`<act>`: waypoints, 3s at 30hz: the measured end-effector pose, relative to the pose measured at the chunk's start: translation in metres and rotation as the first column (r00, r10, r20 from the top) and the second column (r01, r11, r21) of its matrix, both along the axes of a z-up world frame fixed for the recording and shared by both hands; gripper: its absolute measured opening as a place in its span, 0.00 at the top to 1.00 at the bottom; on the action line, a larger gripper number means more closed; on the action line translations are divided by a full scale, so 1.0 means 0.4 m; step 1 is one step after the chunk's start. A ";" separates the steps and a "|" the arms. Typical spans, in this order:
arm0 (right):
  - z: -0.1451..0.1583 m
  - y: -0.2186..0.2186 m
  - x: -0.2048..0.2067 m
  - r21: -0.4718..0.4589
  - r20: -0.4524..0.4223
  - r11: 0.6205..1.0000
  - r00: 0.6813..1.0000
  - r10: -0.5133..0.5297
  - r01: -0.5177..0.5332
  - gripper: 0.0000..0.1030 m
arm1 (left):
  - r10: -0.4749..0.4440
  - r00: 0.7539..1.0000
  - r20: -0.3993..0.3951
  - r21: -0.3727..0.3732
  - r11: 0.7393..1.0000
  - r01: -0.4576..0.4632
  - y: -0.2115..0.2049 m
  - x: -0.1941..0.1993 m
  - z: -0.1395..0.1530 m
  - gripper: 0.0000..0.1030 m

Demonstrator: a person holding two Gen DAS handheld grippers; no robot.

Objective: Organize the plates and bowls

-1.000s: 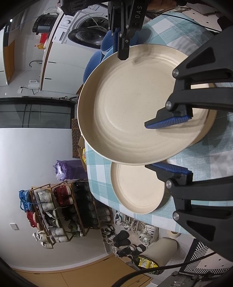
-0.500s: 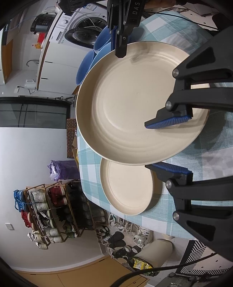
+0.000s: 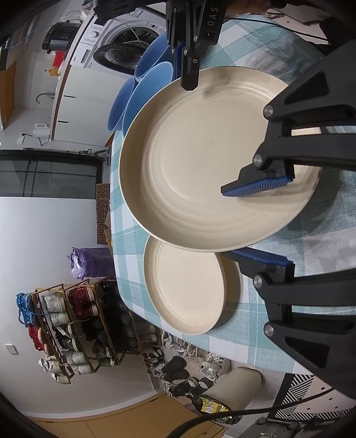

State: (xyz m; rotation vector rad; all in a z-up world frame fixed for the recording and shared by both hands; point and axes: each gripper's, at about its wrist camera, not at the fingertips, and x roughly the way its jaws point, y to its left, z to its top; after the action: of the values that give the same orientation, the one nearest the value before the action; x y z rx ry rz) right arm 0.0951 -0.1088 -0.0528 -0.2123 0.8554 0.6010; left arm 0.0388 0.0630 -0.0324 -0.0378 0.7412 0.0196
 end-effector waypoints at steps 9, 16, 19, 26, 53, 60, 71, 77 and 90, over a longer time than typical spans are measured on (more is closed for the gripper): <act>-0.021 0.006 0.007 -0.014 -0.014 1.000 1.000 -0.009 0.008 0.82 | -0.001 1.000 -0.015 -0.001 1.000 0.001 0.002 0.007 -0.016 0.66; -0.044 0.004 -0.003 -0.022 -0.027 1.000 1.000 -0.002 0.001 0.82 | -0.002 1.000 -0.031 0.004 1.000 0.002 0.003 0.011 -0.030 0.66; -0.053 0.002 -0.001 -0.025 -0.031 1.000 1.000 -0.005 0.005 0.82 | -0.005 0.999 -0.039 0.007 1.000 0.005 0.000 0.015 -0.039 0.66; -0.066 -0.003 0.005 -0.041 -0.033 0.999 0.999 -0.018 0.017 0.82 | -0.011 0.998 -0.054 0.010 1.000 0.012 -0.007 0.025 -0.055 0.66; -0.112 -0.003 0.024 -0.106 -0.036 0.993 0.998 -0.054 0.050 0.82 | -0.020 0.996 -0.083 0.091 0.995 0.028 -0.046 0.060 -0.098 0.66; -0.125 -0.002 0.033 -0.117 -0.050 0.992 0.997 -0.055 0.048 0.82 | -0.020 0.996 -0.089 0.146 0.989 0.033 -0.061 0.058 -0.108 0.65; -0.140 0.003 0.052 -0.128 -0.067 0.991 0.996 -0.054 0.045 0.82 | -0.029 0.993 -0.113 0.207 0.977 0.052 -0.073 0.061 -0.125 0.62; -0.147 0.004 0.052 -0.137 -0.077 0.990 0.996 -0.051 0.040 0.82 | -0.034 0.992 -0.118 0.222 0.973 0.060 -0.075 0.061 -0.125 0.61; -0.061 0.020 0.003 -0.038 -0.021 0.998 0.998 0.052 -0.052 0.52 | -0.034 0.999 0.004 0.050 0.998 0.034 0.008 0.008 -0.015 0.43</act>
State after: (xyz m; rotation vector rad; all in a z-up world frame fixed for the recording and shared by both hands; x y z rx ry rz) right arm 0.0963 -0.1007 -0.0772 -0.2641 0.8834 0.6366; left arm 0.0421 0.0662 -0.0383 0.0221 0.7357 0.0059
